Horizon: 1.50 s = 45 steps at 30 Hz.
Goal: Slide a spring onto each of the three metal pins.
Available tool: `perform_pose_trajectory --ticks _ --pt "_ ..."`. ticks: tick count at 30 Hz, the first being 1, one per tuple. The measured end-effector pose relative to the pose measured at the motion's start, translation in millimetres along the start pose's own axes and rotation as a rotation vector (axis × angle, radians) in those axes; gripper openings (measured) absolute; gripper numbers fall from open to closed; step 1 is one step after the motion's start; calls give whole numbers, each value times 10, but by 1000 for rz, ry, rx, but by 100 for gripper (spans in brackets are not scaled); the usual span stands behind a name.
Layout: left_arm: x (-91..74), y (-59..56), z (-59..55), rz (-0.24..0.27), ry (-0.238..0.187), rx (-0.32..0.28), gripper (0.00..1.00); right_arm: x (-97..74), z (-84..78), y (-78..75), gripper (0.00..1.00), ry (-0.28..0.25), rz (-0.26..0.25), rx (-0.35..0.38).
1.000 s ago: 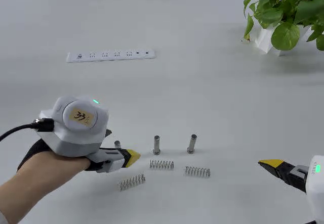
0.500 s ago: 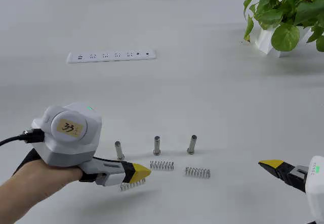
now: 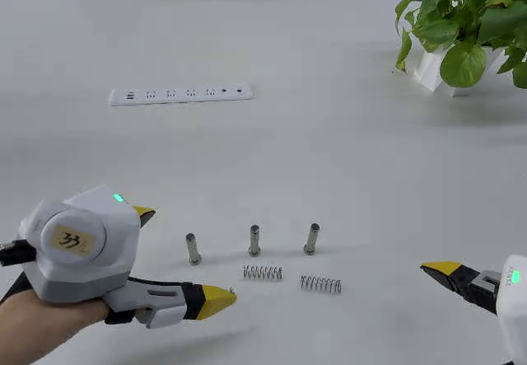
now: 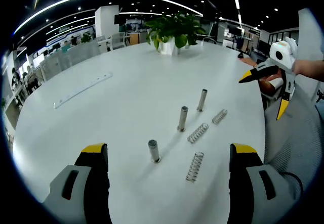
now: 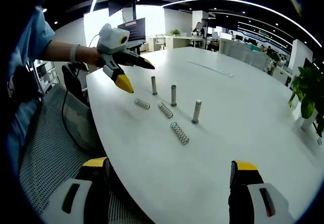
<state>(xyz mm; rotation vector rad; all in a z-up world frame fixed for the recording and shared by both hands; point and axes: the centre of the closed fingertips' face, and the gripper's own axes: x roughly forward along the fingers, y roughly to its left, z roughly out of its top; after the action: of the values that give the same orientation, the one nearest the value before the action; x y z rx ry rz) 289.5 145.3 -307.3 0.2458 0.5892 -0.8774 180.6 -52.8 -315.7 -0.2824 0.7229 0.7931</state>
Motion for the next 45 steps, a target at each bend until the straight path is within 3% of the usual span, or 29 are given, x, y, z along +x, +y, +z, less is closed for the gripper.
perform_pose_trajectory --ticks 12,21,28,36,45 --pt "-203 -95 -76 -7 -44 21 95 34 0 -6 99 11 17 -17" --pt "-335 -236 -141 -20 -65 23 93 49 -8 -19 99 27 25 -35" --pt "-373 -323 -242 -26 -58 13 91 60 -1 -34 99 35 31 -52" --pt "-383 -341 -311 -23 -51 -1 88 75 -2 -38 99 37 33 -58" --pt "-321 -303 -422 -25 -16 7 73 79 -32 -34 99 41 36 -52"
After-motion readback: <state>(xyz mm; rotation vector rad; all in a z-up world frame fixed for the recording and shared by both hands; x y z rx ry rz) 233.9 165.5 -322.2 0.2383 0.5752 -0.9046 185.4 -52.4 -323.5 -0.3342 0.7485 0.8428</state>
